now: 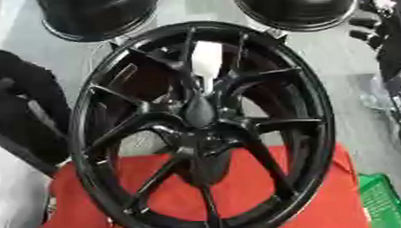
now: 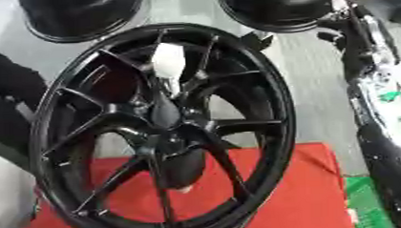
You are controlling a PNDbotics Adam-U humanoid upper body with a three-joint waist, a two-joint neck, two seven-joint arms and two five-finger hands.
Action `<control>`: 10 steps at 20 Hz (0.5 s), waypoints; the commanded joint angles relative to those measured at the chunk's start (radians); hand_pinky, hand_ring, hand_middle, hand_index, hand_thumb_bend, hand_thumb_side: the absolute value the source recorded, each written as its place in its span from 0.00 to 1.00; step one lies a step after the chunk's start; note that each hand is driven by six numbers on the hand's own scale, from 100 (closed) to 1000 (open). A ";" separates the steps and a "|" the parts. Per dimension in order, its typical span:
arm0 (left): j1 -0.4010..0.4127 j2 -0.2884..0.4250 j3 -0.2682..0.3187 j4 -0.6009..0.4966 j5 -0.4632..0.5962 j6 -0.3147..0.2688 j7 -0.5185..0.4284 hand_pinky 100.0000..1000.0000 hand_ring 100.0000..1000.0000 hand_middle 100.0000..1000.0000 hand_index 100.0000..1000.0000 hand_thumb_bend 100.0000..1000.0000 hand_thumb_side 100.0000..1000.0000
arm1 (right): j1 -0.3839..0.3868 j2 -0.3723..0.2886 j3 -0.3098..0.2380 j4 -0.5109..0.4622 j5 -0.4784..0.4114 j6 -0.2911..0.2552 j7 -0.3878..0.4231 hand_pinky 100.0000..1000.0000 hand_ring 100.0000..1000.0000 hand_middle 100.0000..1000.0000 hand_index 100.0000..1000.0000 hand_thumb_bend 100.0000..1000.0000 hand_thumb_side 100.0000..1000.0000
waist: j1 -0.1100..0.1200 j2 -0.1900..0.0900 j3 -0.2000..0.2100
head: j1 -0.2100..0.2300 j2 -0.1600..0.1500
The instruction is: Pull the pin out of the wheel hub.
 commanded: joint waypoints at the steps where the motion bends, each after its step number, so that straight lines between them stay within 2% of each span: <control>1: -0.009 0.023 0.003 -0.020 0.002 0.000 0.003 0.60 0.76 0.73 0.70 0.22 0.69 | -0.012 -0.025 -0.005 -0.015 -0.001 -0.002 0.003 0.77 0.75 0.80 0.78 0.00 0.59 | 0.000 -0.014 0.000 | -0.005 -0.007; 10: -0.008 0.025 0.002 -0.020 0.003 -0.003 0.009 0.59 0.76 0.72 0.69 0.23 0.68 | -0.015 -0.027 0.001 -0.011 0.002 0.000 0.009 0.77 0.75 0.80 0.78 0.00 0.60 | 0.000 -0.014 0.001 | -0.002 -0.015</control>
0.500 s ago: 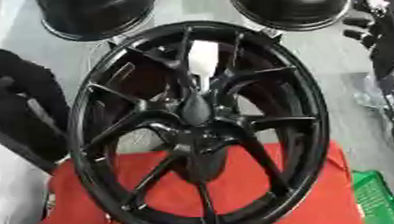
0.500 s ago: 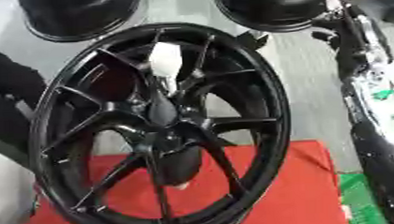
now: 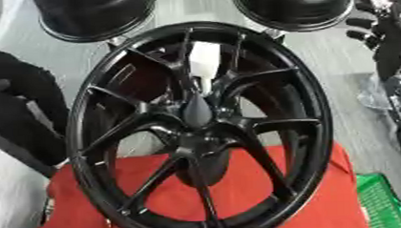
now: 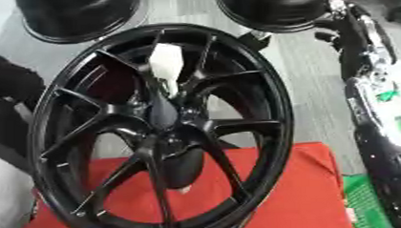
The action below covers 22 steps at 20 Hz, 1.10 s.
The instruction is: Pull the pin out of the wheel hub.
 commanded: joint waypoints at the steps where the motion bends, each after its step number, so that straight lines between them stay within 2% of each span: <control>1: -0.009 0.025 0.002 -0.019 0.002 -0.002 0.006 0.59 0.76 0.72 0.69 0.22 0.68 | -0.015 -0.027 0.002 -0.010 0.003 0.001 0.008 0.77 0.75 0.80 0.78 0.00 0.60 | -0.001 -0.014 0.001 | 0.000 -0.014; 12: 0.006 0.030 0.006 -0.021 0.004 -0.008 0.019 0.59 0.76 0.72 0.69 0.23 0.68 | -0.070 -0.033 0.023 0.002 0.010 0.002 0.020 0.77 0.76 0.82 0.80 0.00 0.59 | 0.001 -0.016 0.002 | 0.015 -0.007; 18: 0.019 0.044 0.006 -0.018 0.000 -0.009 0.023 0.59 0.76 0.72 0.68 0.23 0.67 | -0.179 -0.093 0.068 0.010 0.017 -0.017 0.052 0.78 0.77 0.82 0.80 0.00 0.51 | -0.011 -0.031 -0.011 | -0.006 0.005; 22: 0.030 0.059 0.008 -0.013 -0.004 -0.008 0.025 0.59 0.76 0.72 0.68 0.23 0.68 | -0.277 -0.164 0.137 0.043 0.056 -0.028 0.138 0.78 0.78 0.83 0.81 0.00 0.45 | -0.020 -0.040 -0.022 | 0.006 0.018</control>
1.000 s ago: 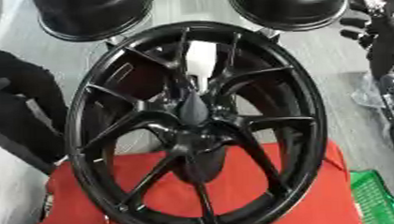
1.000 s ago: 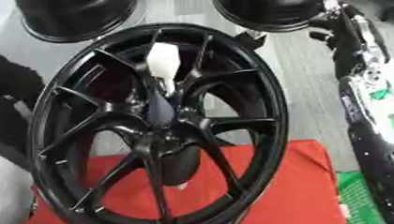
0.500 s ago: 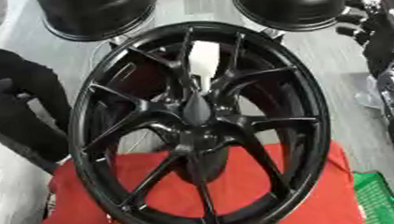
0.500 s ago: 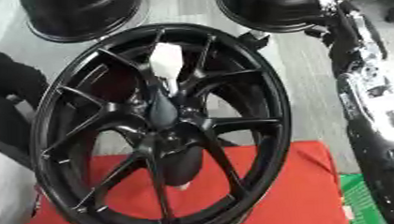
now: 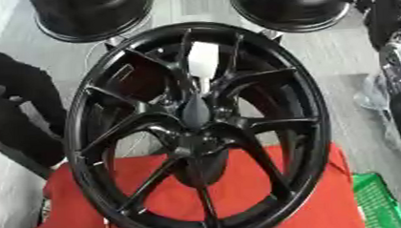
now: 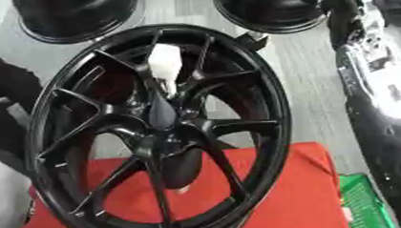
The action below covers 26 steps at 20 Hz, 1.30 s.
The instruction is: Pull the pin out of the wheel hub.
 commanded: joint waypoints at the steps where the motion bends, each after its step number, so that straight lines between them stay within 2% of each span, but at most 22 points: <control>1: 0.000 0.036 0.010 -0.013 -0.005 -0.001 0.005 0.59 0.76 0.72 0.68 0.23 0.68 | -0.080 -0.081 0.048 0.027 0.039 -0.010 0.067 0.79 0.78 0.83 0.80 0.00 0.43 | -0.002 -0.028 -0.004 | 0.007 0.009; 3: 0.005 0.041 0.013 -0.012 -0.005 -0.002 0.008 0.59 0.76 0.72 0.68 0.23 0.68 | -0.144 -0.104 0.087 0.062 0.068 -0.020 0.108 0.79 0.78 0.82 0.80 0.00 0.39 | -0.005 -0.030 -0.008 | 0.011 0.012; 5: 0.010 0.047 0.010 -0.008 -0.005 0.000 0.012 0.58 0.75 0.71 0.68 0.23 0.68 | -0.216 -0.134 0.149 0.101 0.120 -0.034 0.162 0.79 0.78 0.81 0.80 0.00 0.30 | -0.009 -0.033 -0.010 | 0.012 0.018; 9: 0.017 0.054 0.005 -0.005 -0.004 0.002 0.015 0.59 0.76 0.72 0.68 0.23 0.68 | -0.355 -0.157 0.248 0.163 0.246 -0.089 0.289 0.80 0.79 0.80 0.80 0.00 0.22 | -0.017 -0.039 -0.013 | 0.012 0.026; 13: 0.020 0.058 0.008 -0.005 -0.009 -0.004 0.025 0.59 0.76 0.72 0.68 0.23 0.67 | -0.446 -0.187 0.328 0.178 0.378 -0.146 0.387 0.83 0.80 0.79 0.82 0.00 0.17 | -0.027 -0.043 -0.013 | 0.017 0.036; 16: 0.028 0.063 0.007 -0.002 -0.009 -0.007 0.039 0.59 0.76 0.72 0.68 0.24 0.67 | -0.500 -0.202 0.390 0.182 0.449 -0.191 0.455 0.83 0.79 0.79 0.83 0.02 0.17 | -0.034 -0.046 -0.017 | 0.023 0.037; 18: 0.030 0.066 0.006 -0.001 -0.010 -0.008 0.044 0.59 0.76 0.72 0.68 0.23 0.68 | -0.532 -0.199 0.438 0.206 0.470 -0.213 0.506 0.83 0.80 0.80 0.84 0.01 0.22 | -0.036 -0.047 -0.020 | 0.026 0.038; 22: 0.043 0.079 0.008 0.003 -0.013 -0.008 0.051 0.58 0.76 0.71 0.68 0.23 0.68 | -0.571 -0.174 0.511 0.268 0.464 -0.218 0.586 0.82 0.79 0.80 0.84 0.00 0.31 | -0.046 -0.050 -0.033 | 0.032 0.052; 26: 0.048 0.087 0.008 0.005 -0.015 -0.009 0.050 0.59 0.76 0.71 0.68 0.23 0.68 | -0.587 -0.153 0.558 0.321 0.446 -0.240 0.652 0.82 0.79 0.79 0.82 0.00 0.34 | -0.055 -0.052 -0.041 | 0.039 0.056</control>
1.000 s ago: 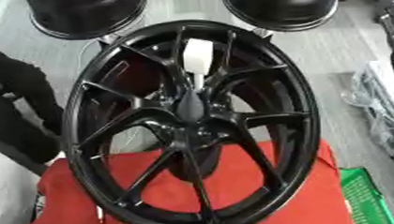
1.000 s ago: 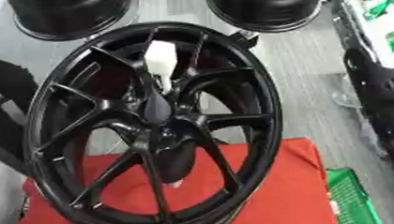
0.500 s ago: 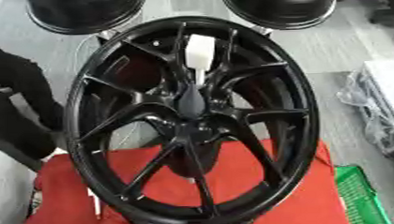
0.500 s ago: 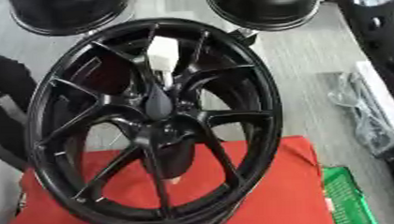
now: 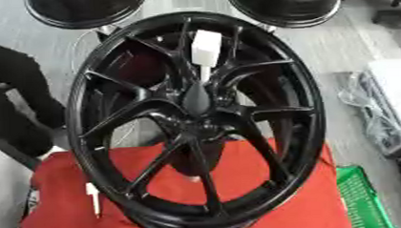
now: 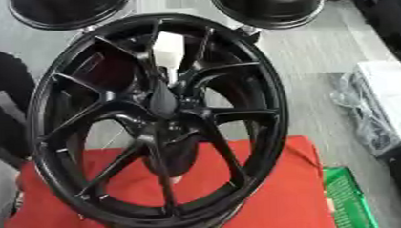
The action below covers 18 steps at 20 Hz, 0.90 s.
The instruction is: Pull the pin out of the wheel hub.
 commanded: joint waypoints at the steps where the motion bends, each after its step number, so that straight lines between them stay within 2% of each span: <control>1: -0.005 0.031 0.008 -0.009 -0.007 -0.002 0.003 0.59 0.76 0.71 0.68 0.23 0.68 | -0.025 -0.005 0.025 0.029 -0.010 -0.026 0.051 0.82 0.79 0.79 0.82 0.00 0.33 | 0.001 -0.029 -0.003 | 0.007 0.004; 5: -0.003 0.037 0.007 -0.007 -0.007 0.000 0.000 0.59 0.76 0.72 0.68 0.23 0.68 | -0.019 -0.005 0.060 0.010 -0.016 -0.070 0.117 0.82 0.79 0.79 0.82 0.00 0.34 | -0.005 -0.029 -0.006 | 0.014 0.004; 6: -0.003 0.037 0.006 -0.007 -0.007 0.000 -0.001 0.59 0.76 0.72 0.68 0.23 0.68 | -0.019 -0.004 0.065 0.003 -0.016 -0.077 0.131 0.82 0.80 0.80 0.82 0.08 0.32 | -0.005 -0.029 -0.007 | 0.014 0.004; 7: -0.003 0.038 0.006 -0.006 -0.007 0.001 -0.002 0.59 0.76 0.72 0.68 0.23 0.68 | -0.020 -0.003 0.069 -0.003 -0.013 -0.081 0.140 0.83 0.80 0.80 0.83 0.02 0.33 | -0.005 -0.030 -0.007 | 0.014 0.005; 8: -0.003 0.038 0.007 -0.006 -0.007 0.001 -0.002 0.59 0.76 0.72 0.68 0.23 0.68 | -0.020 -0.001 0.073 -0.008 -0.010 -0.083 0.144 0.83 0.80 0.80 0.83 0.02 0.33 | -0.005 -0.030 -0.008 | 0.015 0.005; 15: -0.001 0.038 0.006 -0.006 -0.006 0.001 -0.003 0.59 0.76 0.72 0.68 0.23 0.68 | -0.025 0.044 0.109 -0.005 0.031 -0.068 0.151 0.83 0.81 0.81 0.84 0.08 0.34 | -0.004 -0.036 -0.010 | 0.017 0.008; 18: -0.003 0.034 0.006 -0.006 -0.006 0.001 -0.003 0.59 0.76 0.72 0.68 0.24 0.68 | -0.019 0.058 0.109 0.003 0.072 -0.039 0.123 0.82 0.81 0.81 0.86 0.16 0.35 | -0.002 -0.038 -0.008 | 0.015 0.005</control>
